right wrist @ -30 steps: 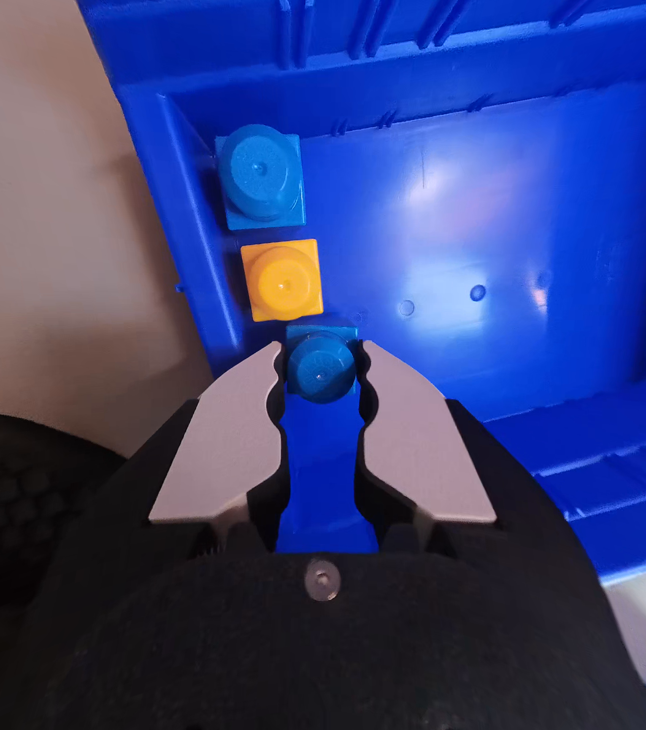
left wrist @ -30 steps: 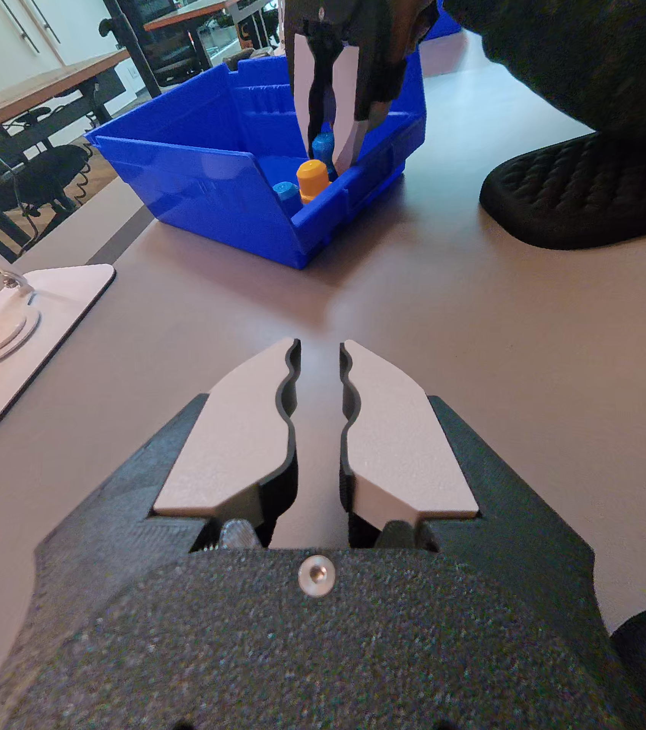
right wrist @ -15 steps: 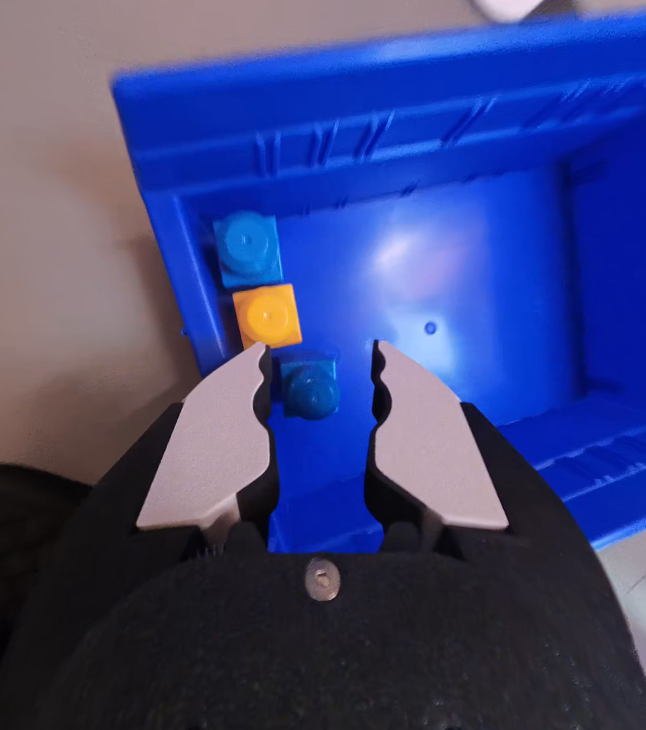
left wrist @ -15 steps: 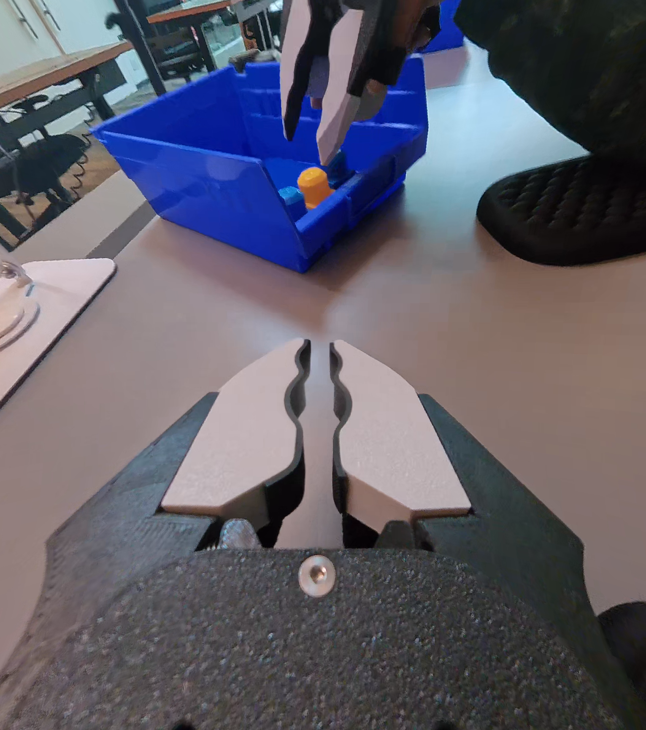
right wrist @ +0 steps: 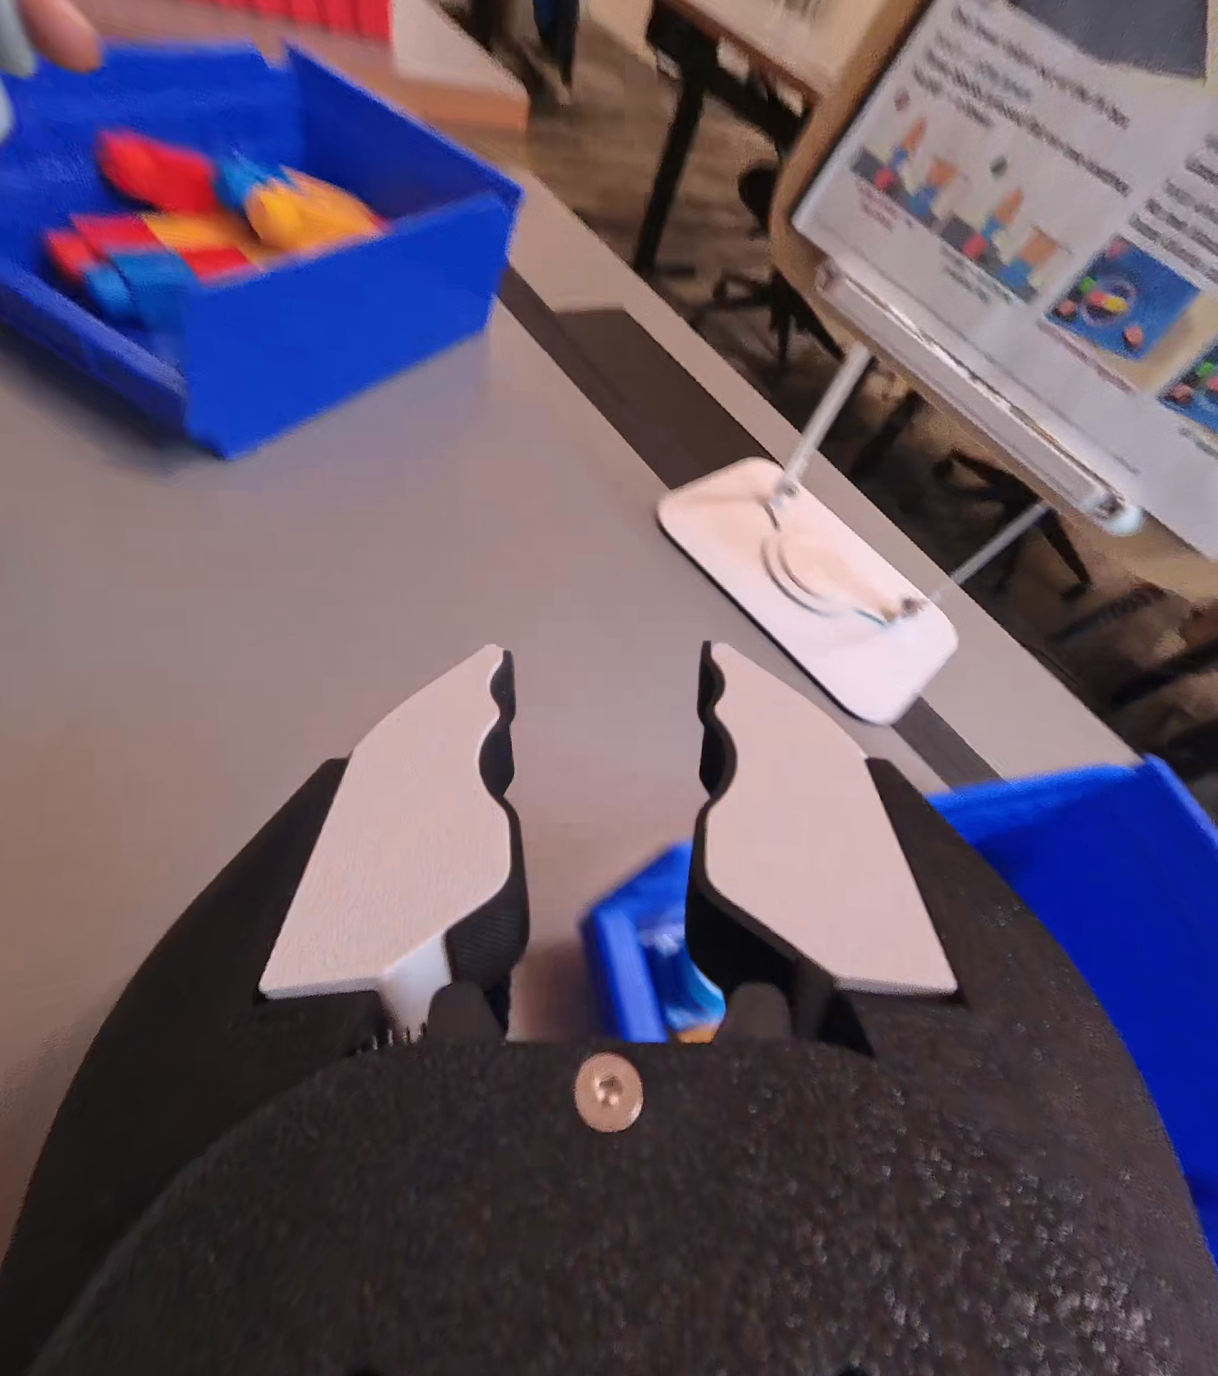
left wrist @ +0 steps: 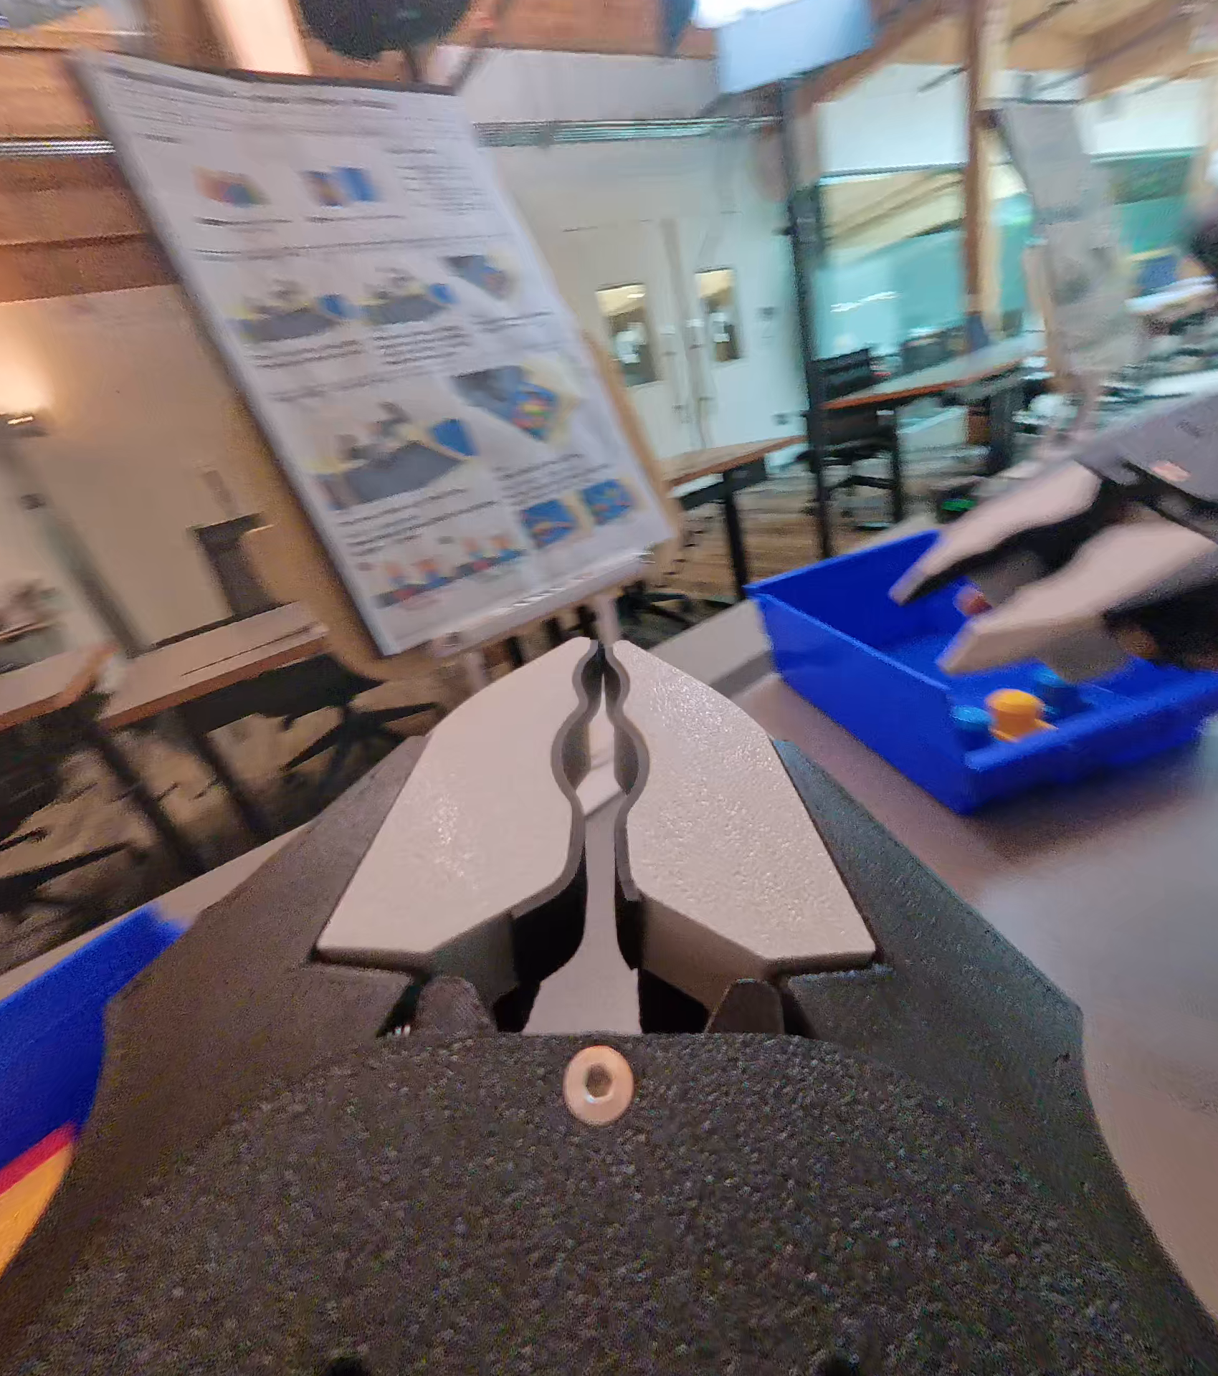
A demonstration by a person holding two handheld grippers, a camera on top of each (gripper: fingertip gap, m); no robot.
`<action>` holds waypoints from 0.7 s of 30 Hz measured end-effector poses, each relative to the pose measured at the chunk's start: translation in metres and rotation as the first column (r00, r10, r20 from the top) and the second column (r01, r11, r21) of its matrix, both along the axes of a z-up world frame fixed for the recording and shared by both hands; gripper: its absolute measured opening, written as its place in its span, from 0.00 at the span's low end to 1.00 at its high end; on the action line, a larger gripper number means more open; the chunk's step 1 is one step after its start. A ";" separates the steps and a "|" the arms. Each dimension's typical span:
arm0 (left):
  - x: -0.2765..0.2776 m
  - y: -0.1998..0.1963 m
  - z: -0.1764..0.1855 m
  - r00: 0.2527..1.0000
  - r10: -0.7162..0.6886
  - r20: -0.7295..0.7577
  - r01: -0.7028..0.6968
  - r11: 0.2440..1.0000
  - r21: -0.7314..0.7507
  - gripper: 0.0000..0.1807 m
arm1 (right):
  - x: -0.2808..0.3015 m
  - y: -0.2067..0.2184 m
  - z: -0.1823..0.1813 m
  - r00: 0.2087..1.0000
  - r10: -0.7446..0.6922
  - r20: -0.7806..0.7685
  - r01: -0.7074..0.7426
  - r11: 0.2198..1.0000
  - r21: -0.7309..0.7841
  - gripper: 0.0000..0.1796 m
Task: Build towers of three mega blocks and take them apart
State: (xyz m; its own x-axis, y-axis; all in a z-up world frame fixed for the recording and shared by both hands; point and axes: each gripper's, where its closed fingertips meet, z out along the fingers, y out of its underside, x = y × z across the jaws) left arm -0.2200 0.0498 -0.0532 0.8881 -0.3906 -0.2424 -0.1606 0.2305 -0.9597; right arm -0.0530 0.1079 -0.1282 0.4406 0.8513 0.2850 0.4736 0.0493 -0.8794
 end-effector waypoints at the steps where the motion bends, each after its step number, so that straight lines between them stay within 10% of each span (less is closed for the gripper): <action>1: -0.020 0.000 0.009 0.998 0.068 0.018 -0.068 0.998 -0.002 0.00 | -0.011 -0.006 -0.002 0.998 0.022 -0.052 -0.023 1.000 -0.014 0.26; 9: -0.190 0.000 -0.019 0.827 0.560 -0.040 -0.549 0.791 -0.272 0.02 | -0.056 -0.024 -0.044 0.976 0.026 -0.218 -0.053 0.992 -0.117 0.21; 15: -0.230 0.001 -0.117 0.786 0.570 -0.239 -0.575 0.533 -0.620 0.14 | -0.060 -0.024 -0.064 0.979 0.023 -0.203 -0.053 0.988 -0.147 0.13; 21: -0.235 0.016 -0.164 0.754 0.508 -0.418 -0.635 0.395 -0.664 0.20 | -0.060 -0.026 -0.063 0.978 0.040 -0.206 -0.070 0.987 -0.142 0.08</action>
